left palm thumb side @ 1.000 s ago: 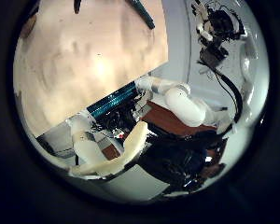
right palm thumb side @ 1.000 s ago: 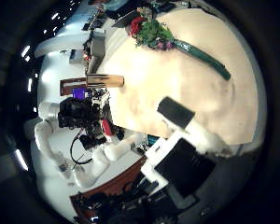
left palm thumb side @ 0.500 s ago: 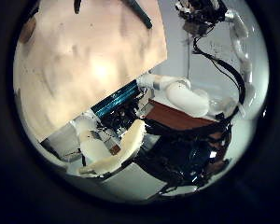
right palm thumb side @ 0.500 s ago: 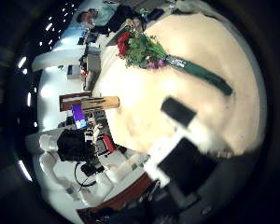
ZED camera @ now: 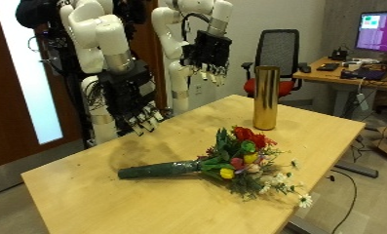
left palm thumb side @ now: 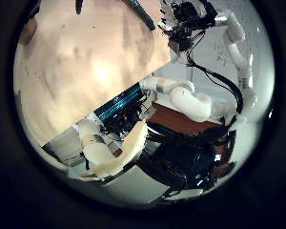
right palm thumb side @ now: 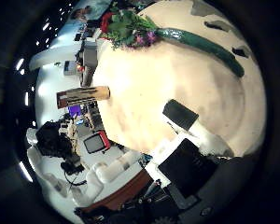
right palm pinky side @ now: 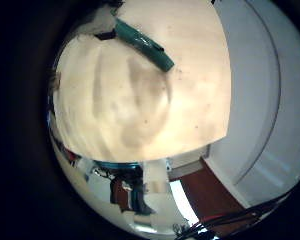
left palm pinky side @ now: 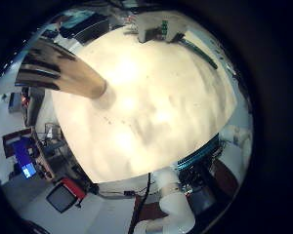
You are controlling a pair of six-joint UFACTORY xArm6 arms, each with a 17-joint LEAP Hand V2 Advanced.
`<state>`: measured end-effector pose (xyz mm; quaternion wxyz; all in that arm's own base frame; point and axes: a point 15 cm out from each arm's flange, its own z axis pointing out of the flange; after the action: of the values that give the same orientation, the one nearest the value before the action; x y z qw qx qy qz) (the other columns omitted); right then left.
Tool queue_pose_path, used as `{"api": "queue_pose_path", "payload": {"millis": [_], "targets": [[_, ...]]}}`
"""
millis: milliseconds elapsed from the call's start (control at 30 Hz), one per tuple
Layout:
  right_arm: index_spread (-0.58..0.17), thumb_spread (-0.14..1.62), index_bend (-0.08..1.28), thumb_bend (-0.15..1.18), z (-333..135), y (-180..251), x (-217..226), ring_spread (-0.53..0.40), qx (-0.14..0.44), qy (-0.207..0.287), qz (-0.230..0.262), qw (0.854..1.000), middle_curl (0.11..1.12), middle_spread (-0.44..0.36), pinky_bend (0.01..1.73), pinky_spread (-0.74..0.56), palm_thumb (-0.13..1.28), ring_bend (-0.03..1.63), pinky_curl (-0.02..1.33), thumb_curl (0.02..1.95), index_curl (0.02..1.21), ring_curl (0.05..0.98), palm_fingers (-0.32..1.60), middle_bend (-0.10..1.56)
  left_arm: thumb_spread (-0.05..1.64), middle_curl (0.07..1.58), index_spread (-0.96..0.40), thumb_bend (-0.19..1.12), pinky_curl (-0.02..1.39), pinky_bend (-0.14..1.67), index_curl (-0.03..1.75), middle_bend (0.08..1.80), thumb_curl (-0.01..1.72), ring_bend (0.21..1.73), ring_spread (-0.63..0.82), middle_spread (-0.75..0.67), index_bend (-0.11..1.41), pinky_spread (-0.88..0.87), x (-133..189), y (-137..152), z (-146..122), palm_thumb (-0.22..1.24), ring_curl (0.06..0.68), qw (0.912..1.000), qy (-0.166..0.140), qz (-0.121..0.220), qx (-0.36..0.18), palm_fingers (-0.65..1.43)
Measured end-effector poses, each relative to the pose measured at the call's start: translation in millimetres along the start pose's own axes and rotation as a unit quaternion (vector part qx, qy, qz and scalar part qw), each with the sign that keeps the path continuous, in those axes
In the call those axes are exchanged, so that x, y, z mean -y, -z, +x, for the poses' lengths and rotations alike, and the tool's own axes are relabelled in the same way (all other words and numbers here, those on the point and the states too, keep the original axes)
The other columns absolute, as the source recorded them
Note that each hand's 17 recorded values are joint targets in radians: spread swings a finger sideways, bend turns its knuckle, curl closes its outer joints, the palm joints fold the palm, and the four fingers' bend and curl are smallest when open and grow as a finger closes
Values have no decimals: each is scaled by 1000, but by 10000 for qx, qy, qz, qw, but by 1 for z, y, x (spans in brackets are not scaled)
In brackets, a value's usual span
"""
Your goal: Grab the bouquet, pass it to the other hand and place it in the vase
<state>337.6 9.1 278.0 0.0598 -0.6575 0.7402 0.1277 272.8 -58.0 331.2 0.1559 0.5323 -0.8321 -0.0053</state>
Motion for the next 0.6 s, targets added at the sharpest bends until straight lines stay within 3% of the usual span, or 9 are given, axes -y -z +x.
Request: {"api": "queue_pose_path", "payload": {"millis": [33, 133, 267, 300, 333, 467, 500, 567, 600], "targets": [[-249, 1039, 11, -20, 0, -1, 0, -259, 2, 1, -18, 10000, 402, -243, 1104, -271, 683, 1169, 446, 401, 85, 439, 138, 283, 924, 312, 47, -41, 312, 235, 304, 198, 298, 393, 623, 426, 167, 632, 1, 0, 0, 343, 223, 10000, 9, -5, -7, 22], [-226, 1041, 130, -19, -4, -2, -6, -164, 10, 52, -148, 9999, 399, 12, 1200, -240, 703, 1109, 458, 406, 91, 417, 20, 306, 919, 314, 40, -31, 313, 232, 305, 196, 300, 386, 616, 421, 165, 633, -1, -4, -1, 332, 221, 10000, -33, -71, -13, 24], [-238, 1040, 150, -29, -12, 4, -18, 24, 23, 198, -369, 9991, 402, -228, 1170, -77, 690, 723, 439, 408, 133, 301, -187, 357, 914, 308, 45, -36, 315, 238, 307, 190, 298, 390, 624, 430, 166, 640, -3, -3, -2, 315, 222, 9999, -36, -99, -37, 18], [-86, 1033, 105, -63, -14, 8, -21, 129, 35, 266, -425, 9987, 436, -93, 1037, 42, 625, 674, 385, 392, 113, 280, -133, 470, 906, 307, 45, -37, 316, 239, 306, 191, 299, 391, 625, 431, 165, 641, -3, -3, -2, 306, 222, 9999, -39, -102, -37, 16], [24, 1019, 820, -70, -16, 12, -23, -14, 50, 332, -457, 9984, 244, 133, 916, 129, 526, 681, 363, 365, 296, 270, -96, -42, 888, 304, 49, -42, 316, 239, 306, 189, 296, 394, 627, 438, 167, 642, -2, -3, -3, 270, 223, 9999, -33, -93, -31, 13], [-51, 971, 663, -69, -28, 27, -26, -234, 192, 526, -430, 9975, 112, 311, 878, 250, 353, 795, 320, 323, 312, 290, -167, 2, 869, 301, 53, -35, 315, 241, 309, 189, 300, 398, 627, 446, 168, 647, -1, -2, -5, 244, 224, 9999, -6, -104, -45, 10], [-98, 953, 280, -63, -29, 32, -24, -94, 202, 568, -352, 9976, 391, 204, 573, 278, 312, 657, 216, 316, 208, 228, 290, 1219, 863, 300, 53, -35, 315, 241, 309, 190, 301, 399, 627, 446, 168, 648, 0, -1, -5, 241, 224, 9999, -2, -103, -53, 10], [-154, 930, 188, -50, -28, 41, -18, -41, 207, 575, -202, 9979, 488, 63, 480, 305, 274, 403, 207, 310, 212, 179, 197, 1556, 860, 297, 54, -34, 315, 243, 311, 189, 303, 400, 627, 447, 169, 654, 0, -2, -4, 235, 224, 9999, -4, -113, -58, 8], [-179, 916, 343, -50, -26, 44, -15, 9, 209, 548, -162, 9981, 293, 118, 627, 319, 255, 610, 261, 309, 271, 252, -77, 759, 859, 297, 54, -35, 315, 244, 311, 190, 303, 398, 628, 448, 169, 655, -1, -2, -4, 233, 223, 9999, -6, -118, -61, 7]]}}
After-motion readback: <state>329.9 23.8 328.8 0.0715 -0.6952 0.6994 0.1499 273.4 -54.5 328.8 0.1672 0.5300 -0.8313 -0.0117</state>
